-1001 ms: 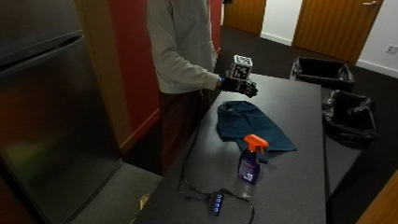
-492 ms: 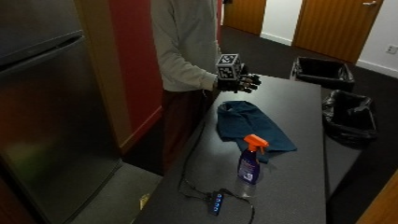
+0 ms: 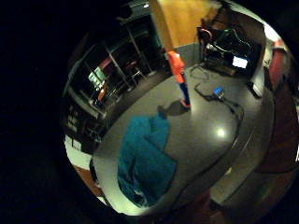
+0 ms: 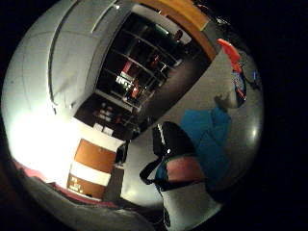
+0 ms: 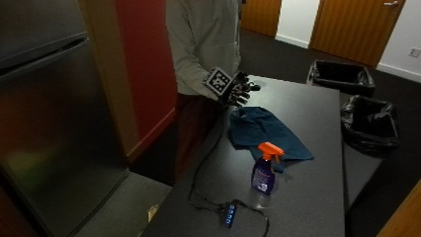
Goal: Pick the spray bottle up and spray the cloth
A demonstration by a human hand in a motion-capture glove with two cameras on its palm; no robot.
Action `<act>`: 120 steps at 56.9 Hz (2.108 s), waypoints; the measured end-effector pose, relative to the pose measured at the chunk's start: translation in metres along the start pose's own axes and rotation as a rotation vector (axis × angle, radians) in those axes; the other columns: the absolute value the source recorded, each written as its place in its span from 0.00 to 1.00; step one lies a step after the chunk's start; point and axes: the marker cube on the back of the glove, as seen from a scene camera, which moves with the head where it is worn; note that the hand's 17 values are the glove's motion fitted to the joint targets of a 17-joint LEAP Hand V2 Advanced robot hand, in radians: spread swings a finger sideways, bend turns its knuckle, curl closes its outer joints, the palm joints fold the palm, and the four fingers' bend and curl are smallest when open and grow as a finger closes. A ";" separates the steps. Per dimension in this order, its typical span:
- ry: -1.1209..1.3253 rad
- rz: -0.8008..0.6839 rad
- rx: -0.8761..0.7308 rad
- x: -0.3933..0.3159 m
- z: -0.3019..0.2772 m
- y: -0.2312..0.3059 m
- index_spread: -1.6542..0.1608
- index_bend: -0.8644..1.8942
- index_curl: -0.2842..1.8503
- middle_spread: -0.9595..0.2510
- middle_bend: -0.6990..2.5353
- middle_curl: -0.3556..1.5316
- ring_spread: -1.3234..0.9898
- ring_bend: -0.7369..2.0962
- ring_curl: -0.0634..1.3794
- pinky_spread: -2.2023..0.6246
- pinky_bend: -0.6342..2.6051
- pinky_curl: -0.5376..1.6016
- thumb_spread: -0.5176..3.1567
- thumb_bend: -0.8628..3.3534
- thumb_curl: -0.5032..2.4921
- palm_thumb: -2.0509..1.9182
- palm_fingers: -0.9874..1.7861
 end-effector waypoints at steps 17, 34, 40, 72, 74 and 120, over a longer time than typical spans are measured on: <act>-0.064 0.116 0.053 0.056 0.013 0.006 0.73 0.35 0.22 0.77 0.29 0.37 0.57 0.40 0.25 0.83 0.34 0.42 0.41 0.20 0.30 0.68 0.42; -0.090 0.121 0.145 0.096 0.044 -0.006 0.73 0.35 0.22 0.77 0.29 0.37 0.57 0.41 0.25 0.83 0.34 0.42 0.41 0.20 0.30 0.67 0.41; -0.095 0.252 0.097 0.103 0.051 -0.016 0.73 0.35 0.22 0.77 0.29 0.37 0.57 0.41 0.25 0.83 0.34 0.42 0.41 0.20 0.30 0.67 0.41; -0.104 0.331 0.069 0.131 0.094 -0.053 0.72 0.36 0.23 0.77 0.29 0.37 0.57 0.41 0.25 0.83 0.33 0.41 0.40 0.20 0.30 0.67 0.43; -0.104 0.325 0.071 0.132 0.095 -0.055 0.72 0.36 0.23 0.77 0.30 0.37 0.57 0.41 0.25 0.83 0.33 0.41 0.40 0.20 0.30 0.67 0.43; -0.126 0.287 0.185 0.129 0.097 -0.077 0.80 0.58 0.43 0.64 0.48 0.58 0.48 0.59 0.49 0.73 0.46 0.55 0.35 0.22 0.37 0.80 0.81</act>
